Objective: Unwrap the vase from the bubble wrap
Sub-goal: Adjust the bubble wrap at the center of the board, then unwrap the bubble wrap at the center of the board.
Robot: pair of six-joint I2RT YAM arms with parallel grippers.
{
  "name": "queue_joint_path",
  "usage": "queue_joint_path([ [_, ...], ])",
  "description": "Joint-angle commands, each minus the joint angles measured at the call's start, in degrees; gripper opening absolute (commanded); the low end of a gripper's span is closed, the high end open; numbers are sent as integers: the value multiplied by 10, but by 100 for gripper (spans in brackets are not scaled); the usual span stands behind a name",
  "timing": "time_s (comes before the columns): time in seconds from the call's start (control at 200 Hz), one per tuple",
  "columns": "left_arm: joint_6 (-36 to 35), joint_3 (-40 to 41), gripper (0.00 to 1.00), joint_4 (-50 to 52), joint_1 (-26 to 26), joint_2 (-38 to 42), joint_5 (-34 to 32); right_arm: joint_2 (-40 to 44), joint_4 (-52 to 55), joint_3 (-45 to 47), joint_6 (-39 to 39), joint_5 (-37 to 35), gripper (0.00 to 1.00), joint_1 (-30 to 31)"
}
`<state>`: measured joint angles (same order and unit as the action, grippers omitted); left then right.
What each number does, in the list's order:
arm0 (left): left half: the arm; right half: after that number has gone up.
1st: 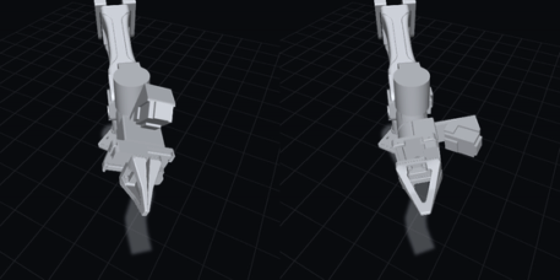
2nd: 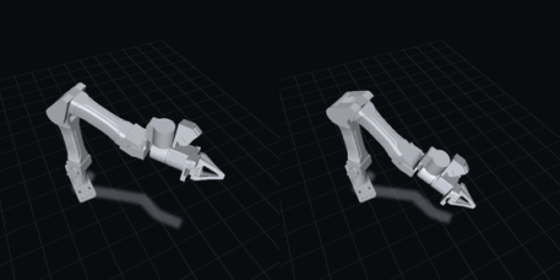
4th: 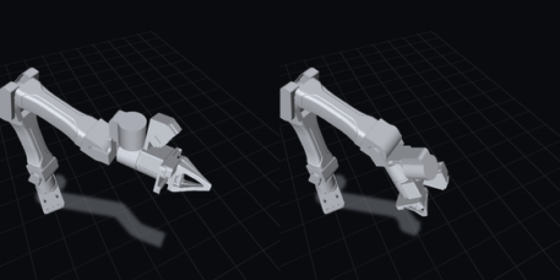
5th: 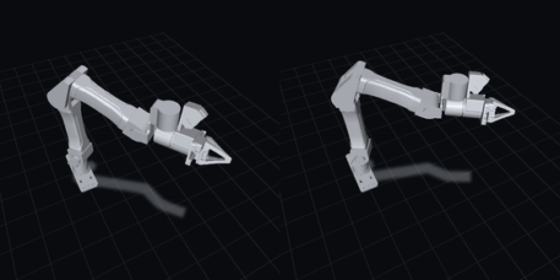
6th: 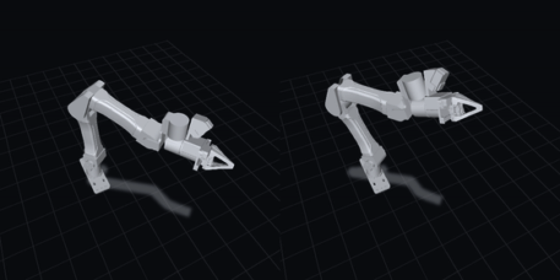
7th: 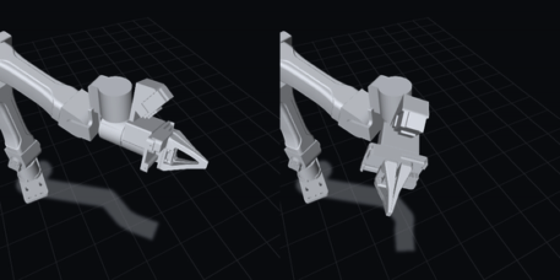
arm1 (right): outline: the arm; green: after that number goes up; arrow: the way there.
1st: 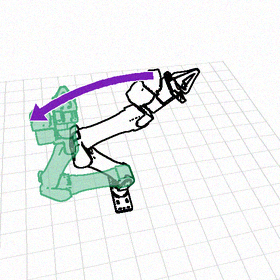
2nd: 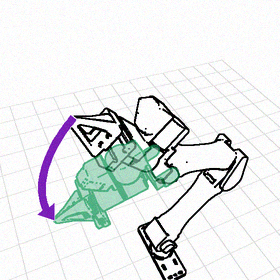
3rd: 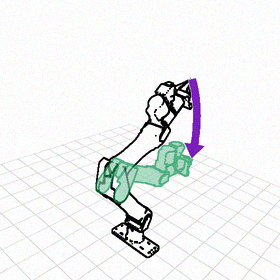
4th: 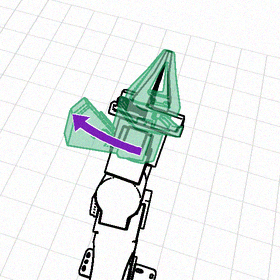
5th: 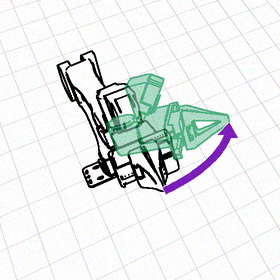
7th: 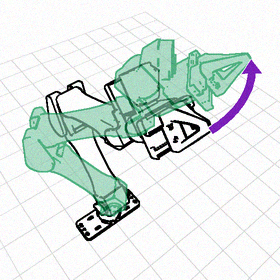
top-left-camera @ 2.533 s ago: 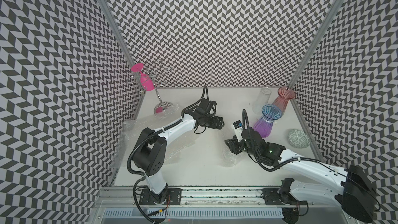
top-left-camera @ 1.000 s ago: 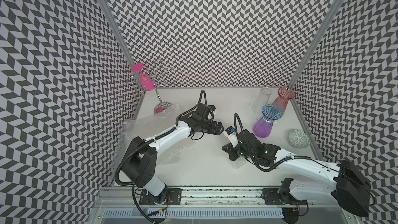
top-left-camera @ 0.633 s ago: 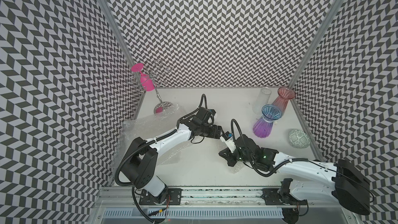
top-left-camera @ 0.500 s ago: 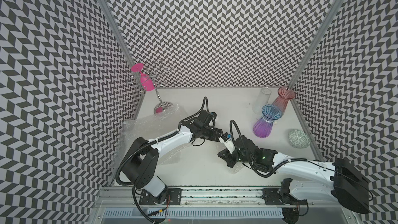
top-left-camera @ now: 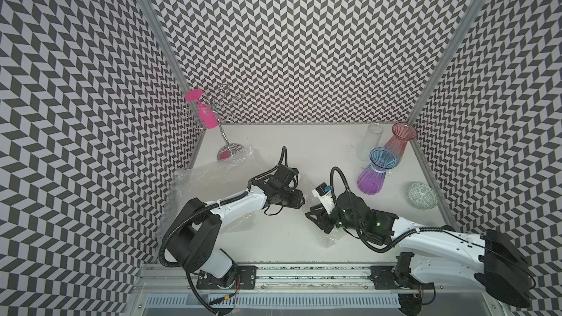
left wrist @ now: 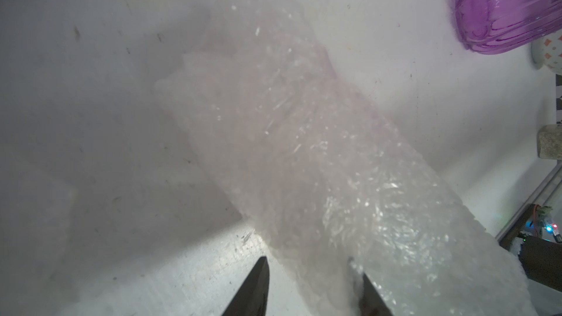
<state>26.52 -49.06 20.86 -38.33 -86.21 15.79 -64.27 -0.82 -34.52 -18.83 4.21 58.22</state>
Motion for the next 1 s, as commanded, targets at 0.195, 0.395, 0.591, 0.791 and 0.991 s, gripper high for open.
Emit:
queue_joint_path([
  [0.195, 5, 51, 36, -12, 10, 25, -13, -26, 62, -55, -28, -64, 38, -56],
  [0.395, 13, 77, 36, -18, 13, 42, -6, -77, 22, -50, -29, -7, 41, -70],
  [0.591, 18, 84, 37, -14, 18, 64, 0, -168, 48, -83, -12, 50, 44, -72],
  [0.791, 11, 67, 45, 18, 31, 105, -7, -190, 35, -77, -11, 53, 42, -72],
  [0.991, 2, 35, 69, 22, 42, 102, -15, -196, 32, -70, -11, 61, 42, -72],
])
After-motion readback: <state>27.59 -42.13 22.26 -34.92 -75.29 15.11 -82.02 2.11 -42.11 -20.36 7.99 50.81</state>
